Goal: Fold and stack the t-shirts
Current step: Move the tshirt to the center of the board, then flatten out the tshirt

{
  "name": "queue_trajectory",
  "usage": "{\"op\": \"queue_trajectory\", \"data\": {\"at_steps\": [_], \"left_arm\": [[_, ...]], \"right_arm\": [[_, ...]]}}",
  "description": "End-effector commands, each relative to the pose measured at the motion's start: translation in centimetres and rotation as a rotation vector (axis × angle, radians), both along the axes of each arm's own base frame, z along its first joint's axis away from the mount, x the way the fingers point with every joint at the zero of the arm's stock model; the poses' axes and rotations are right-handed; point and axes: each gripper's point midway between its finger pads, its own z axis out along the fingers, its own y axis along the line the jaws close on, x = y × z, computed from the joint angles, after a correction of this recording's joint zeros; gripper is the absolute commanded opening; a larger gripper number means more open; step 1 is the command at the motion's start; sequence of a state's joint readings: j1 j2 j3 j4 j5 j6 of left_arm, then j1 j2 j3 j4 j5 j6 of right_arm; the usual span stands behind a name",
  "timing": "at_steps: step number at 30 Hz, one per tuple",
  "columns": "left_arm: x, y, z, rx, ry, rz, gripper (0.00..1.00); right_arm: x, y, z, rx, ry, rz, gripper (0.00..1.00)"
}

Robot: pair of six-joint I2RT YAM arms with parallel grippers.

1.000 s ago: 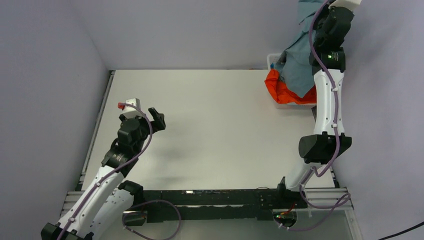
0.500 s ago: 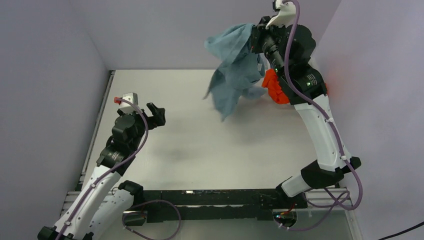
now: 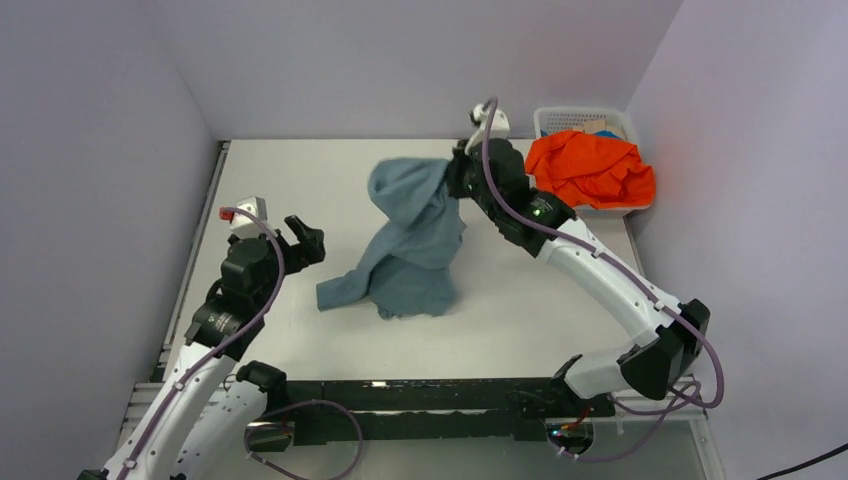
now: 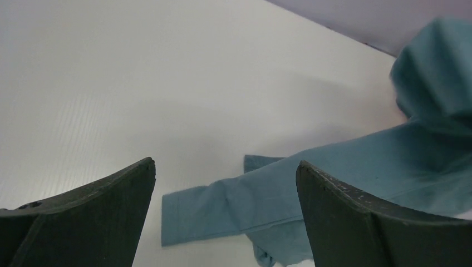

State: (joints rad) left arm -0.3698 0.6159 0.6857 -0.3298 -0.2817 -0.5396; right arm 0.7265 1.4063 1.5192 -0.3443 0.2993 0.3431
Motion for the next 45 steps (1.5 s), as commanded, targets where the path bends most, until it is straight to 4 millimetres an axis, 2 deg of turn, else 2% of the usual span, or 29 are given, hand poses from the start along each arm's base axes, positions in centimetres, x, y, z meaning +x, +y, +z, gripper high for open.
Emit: {"op": "queue_trajectory", "data": {"at_steps": [1, 4, 5, 7, 8, 10, 11, 13, 15, 18, 22, 26, 31, 33, 34, 35, 37, 40, 42, 45], "left_arm": [[-0.4, 0.8, -3.3, -0.001, 0.128, 0.062, 0.99], [-0.6, -0.1, -6.3, -0.007, 0.221, 0.032, 0.99], [-0.8, -0.4, -7.6, -0.015, 0.255, 0.024, 0.99], [-1.1, -1.0, -10.1, -0.033, 0.322, 0.008, 0.99], [-1.3, -1.5, -11.3, -0.043, 0.354, -0.008, 0.99], [-1.4, -2.3, -13.1, -0.064, 0.396, -0.038, 0.99], [-1.4, -2.6, -13.9, -0.069, 0.414, -0.047, 0.99], [-1.1, -2.8, -15.1, -0.074, 0.434, -0.046, 0.99], [-0.5, -2.9, -15.9, -0.075, 0.441, -0.037, 0.99], [0.5, -3.3, -16.5, -0.108, 0.453, -0.032, 0.99], [2.0, -3.9, -17.9, -0.182, 0.452, -0.048, 0.98], [2.6, -4.1, -19.5, -0.201, 0.505, -0.055, 0.8], [2.6, -4.9, -20.9, -0.208, 0.557, -0.093, 0.67], [2.5, -5.5, -21.3, -0.224, 0.568, -0.119, 0.54], [2.5, -5.8, -21.4, -0.232, 0.567, -0.136, 0.44], [2.6, -6.0, -21.5, -0.238, 0.569, -0.143, 0.32], [2.6, -6.2, -21.7, -0.24, 0.575, -0.154, 0.01], [2.7, -6.1, -21.4, -0.232, 0.57, -0.157, 0.0], [2.6, -5.8, -21.1, -0.227, 0.562, -0.143, 0.0], [2.3, -5.4, -20.3, -0.214, 0.545, -0.131, 0.0]], "right_arm": [[1.1, -6.5, -7.4, 0.103, 0.162, -0.28, 0.0], [1.0, -11.1, -16.7, 0.073, 0.384, -0.381, 0.0], [0.7, -12.9, -19.4, 0.05, 0.451, -0.429, 0.03], [0.0, -16.0, -23.2, -0.015, 0.519, -0.528, 0.23], [-0.2, -17.3, -24.2, -0.043, 0.536, -0.57, 0.43], [-0.7, -19.4, -25.0, -0.107, 0.545, -0.659, 0.94], [-0.8, -20.2, -24.8, -0.133, 0.539, -0.7, 0.99], [-1.0, -21.8, -23.8, -0.173, 0.511, -0.778, 1.0], [-1.2, -22.3, -23.1, -0.203, 0.485, -0.775, 1.0], [-1.3, -21.5, -22.5, -0.187, 0.44, -0.683, 1.0], [-1.0, -18.6, -20.6, -0.08, 0.319, -0.49, 1.0], [-1.2, -17.2, -19.0, -0.035, 0.232, -0.383, 1.0], [-1.3, -16.1, -18.9, -0.059, 0.224, -0.319, 1.0], [-1.1, -15.0, -19.1, -0.098, 0.229, -0.288, 1.0], [-1.0, -14.3, -19.1, -0.127, 0.227, -0.278, 1.0], [-1.0, -13.6, -19.2, -0.169, 0.222, -0.265, 1.0], [-1.0, -11.5, -19.7, -0.27, 0.22, -0.232, 1.0], [-0.8, -9.1, -20.5, -0.367, 0.248, -0.235, 1.0], [-0.6, -7.6, -21.9, -0.386, 0.301, -0.239, 0.97], [0.1, -5.6, -22.9, -0.378, 0.327, -0.273, 0.97]]}}
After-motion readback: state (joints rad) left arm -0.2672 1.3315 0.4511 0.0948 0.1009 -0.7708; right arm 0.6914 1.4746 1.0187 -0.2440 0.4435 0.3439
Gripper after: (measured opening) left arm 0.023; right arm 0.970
